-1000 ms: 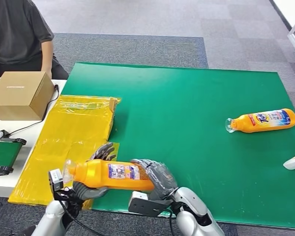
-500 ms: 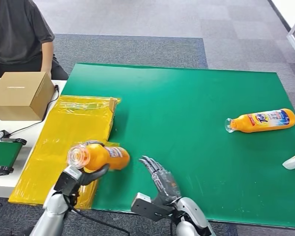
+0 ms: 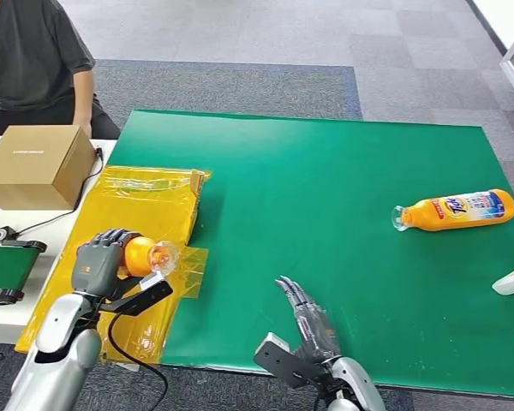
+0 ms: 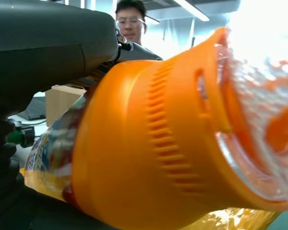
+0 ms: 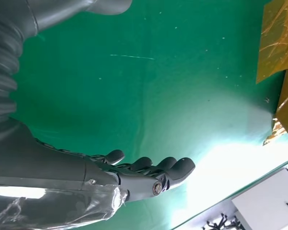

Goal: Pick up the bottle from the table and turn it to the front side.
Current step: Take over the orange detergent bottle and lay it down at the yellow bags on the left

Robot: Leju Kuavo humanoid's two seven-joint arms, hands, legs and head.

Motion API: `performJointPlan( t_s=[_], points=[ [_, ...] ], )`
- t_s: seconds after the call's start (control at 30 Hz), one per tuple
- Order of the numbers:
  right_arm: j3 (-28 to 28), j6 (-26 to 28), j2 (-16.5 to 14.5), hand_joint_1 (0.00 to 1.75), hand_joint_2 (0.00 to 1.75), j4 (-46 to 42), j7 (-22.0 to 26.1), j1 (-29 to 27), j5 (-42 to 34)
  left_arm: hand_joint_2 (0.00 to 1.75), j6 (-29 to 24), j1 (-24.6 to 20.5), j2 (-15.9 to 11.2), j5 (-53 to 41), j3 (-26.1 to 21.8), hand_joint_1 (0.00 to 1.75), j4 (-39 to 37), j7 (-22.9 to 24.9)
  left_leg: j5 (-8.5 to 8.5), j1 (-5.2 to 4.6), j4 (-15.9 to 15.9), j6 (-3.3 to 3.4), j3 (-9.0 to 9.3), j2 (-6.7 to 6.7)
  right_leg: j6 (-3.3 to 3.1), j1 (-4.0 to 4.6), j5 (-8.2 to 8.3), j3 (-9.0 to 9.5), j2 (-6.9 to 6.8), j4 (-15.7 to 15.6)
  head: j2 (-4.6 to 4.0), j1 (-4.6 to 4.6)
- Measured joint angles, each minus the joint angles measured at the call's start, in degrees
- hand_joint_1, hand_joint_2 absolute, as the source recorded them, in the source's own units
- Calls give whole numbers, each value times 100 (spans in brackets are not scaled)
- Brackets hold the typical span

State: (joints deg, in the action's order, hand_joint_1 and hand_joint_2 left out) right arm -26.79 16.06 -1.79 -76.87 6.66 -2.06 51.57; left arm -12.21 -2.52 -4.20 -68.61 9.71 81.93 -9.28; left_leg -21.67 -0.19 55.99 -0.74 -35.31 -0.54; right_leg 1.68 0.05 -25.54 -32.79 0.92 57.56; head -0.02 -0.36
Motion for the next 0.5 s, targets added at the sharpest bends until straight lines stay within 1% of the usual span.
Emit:
performJointPlan(
  t_s=[0.03, 0.07, 0.17, 0.23, 0.3, 0.37, 0.43, 0.5],
  points=[
    [9, -16, 0, 0, 175, 1, 9, 2, -8, 175, 64, -117, -62, -54, 66, 5, -153, 25, 1, 0, 0, -1, 1, 0, -2, 0, 2, 1, 0, 0, 0, 1],
    [15, -33, 0, 0, 175, 2, 21, 6, -17, 131, 83, -225, -107, -120, 132, 0, -316, 43, 2, 0, 0, -2, 1, 0, -5, 0, 4, 0, 0, 0, 0, 1],
    [20, -68, 0, 0, 175, 17, 64, 16, -35, 0, -73, -437, -183, -267, 306, 0, -837, 31, 4, 0, 0, -4, -1, 3, -12, 1, 12, -7, 4, 0, 1, 1],
    [24, -72, 0, 0, 175, 31, 88, 18, -49, 0, -232, -501, -210, -219, 395, 0, -1092, -93, 6, 1, 0, -2, -3, 4, -12, 0, 13, -10, 5, 1, 1, 1],
    [26, -71, 0, 0, 175, 41, 107, 18, -66, 0, -367, -530, -223, 64, 454, 0, -1229, -364, 7, 0, 0, 1, -6, 4, -11, 0, 12, -9, 4, 0, 1, 1],
    [30, -66, 0, 0, 175, 45, 116, 15, -81, 0, -421, -513, -222, 604, 470, 0, -1268, -731, 6, -1, 0, 2, -8, 4, -10, 0, 11, -8, 4, 0, 0, 0],
    [34, -51, 6, 0, 175, 45, 121, 2, -108, 0, -518, -387, -201, 1385, 419, 0, -1130, -1203, 2, -1, 0, 1, -9, 4, -10, -1, 9, -10, 4, 0, 1, 0],
    [36, -24, 18, 0, 175, 45, 125, -13, -141, 87, -764, -199, -151, 2107, 296, 0, -845, -1657, -1, -1, 0, 1, -9, 4, -9, -1, 6, -11, 4, 0, 1, 0]
  ],
)
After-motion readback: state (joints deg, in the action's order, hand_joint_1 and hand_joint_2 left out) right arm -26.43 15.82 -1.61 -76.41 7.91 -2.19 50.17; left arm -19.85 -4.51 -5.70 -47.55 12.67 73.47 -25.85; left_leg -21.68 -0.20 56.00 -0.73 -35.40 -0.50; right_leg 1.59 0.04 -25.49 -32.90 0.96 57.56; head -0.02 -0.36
